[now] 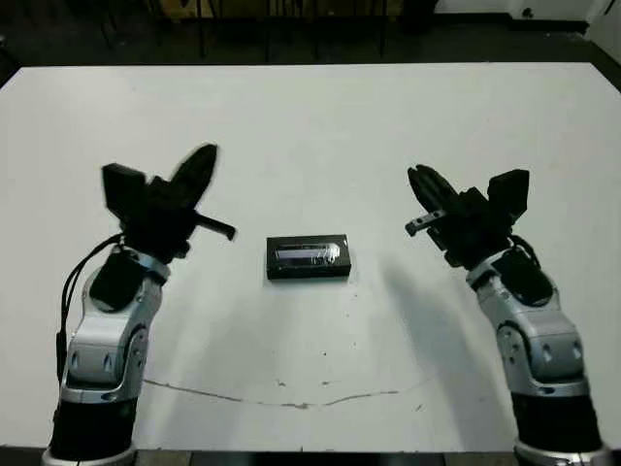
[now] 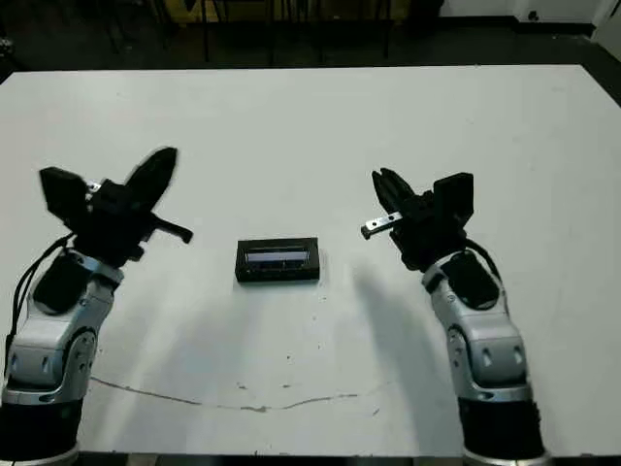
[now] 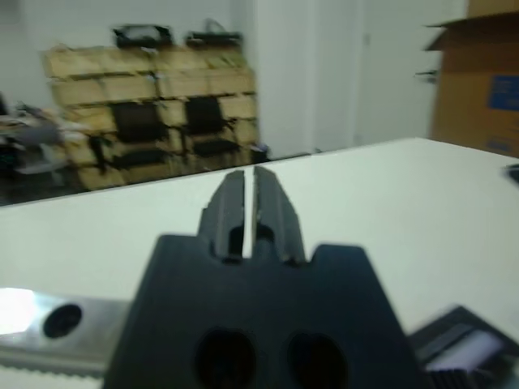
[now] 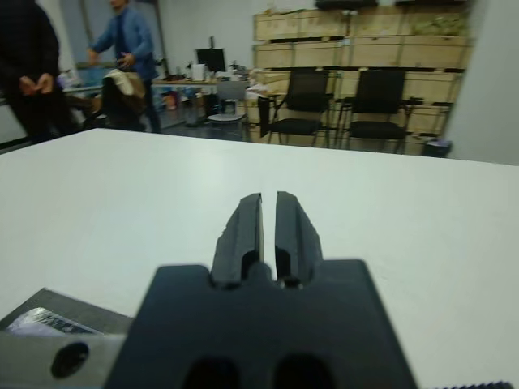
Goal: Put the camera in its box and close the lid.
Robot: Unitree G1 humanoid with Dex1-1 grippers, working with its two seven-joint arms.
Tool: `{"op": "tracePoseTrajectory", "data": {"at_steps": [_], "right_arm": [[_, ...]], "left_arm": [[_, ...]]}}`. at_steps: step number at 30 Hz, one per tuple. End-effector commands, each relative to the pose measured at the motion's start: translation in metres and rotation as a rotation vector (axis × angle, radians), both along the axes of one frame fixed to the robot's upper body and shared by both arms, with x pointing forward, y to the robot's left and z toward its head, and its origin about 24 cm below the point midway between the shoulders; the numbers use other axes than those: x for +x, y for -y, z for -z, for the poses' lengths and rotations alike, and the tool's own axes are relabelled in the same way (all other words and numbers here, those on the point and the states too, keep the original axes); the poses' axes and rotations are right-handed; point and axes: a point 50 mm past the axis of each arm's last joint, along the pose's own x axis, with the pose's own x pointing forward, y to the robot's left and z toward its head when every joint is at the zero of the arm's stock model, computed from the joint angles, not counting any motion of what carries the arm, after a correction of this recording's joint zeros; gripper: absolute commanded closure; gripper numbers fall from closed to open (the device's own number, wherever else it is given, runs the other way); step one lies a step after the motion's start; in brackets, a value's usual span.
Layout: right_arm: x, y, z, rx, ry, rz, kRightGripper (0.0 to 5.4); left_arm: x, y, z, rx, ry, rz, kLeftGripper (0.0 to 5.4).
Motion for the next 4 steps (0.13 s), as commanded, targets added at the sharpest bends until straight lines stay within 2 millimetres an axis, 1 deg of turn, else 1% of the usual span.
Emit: {"op": "tracePoseTrajectory", "data": {"at_steps": [1, 4], "right_arm": [[-0.0012, -0.0003, 0.0070, -0.002, -0.013, 0.045, 5.40], [-0.0005, 0.0000, 0.0091, 0.006, -0.014, 0.061, 5.40]], "left_arm": [[-0.0016, -0.0068, 0.0210, -0.065, -0.035, -0.093, 5.38], [-0.0035, -0.0041, 0.0280, -0.116, -0.050, -0.132, 5.38]]}}
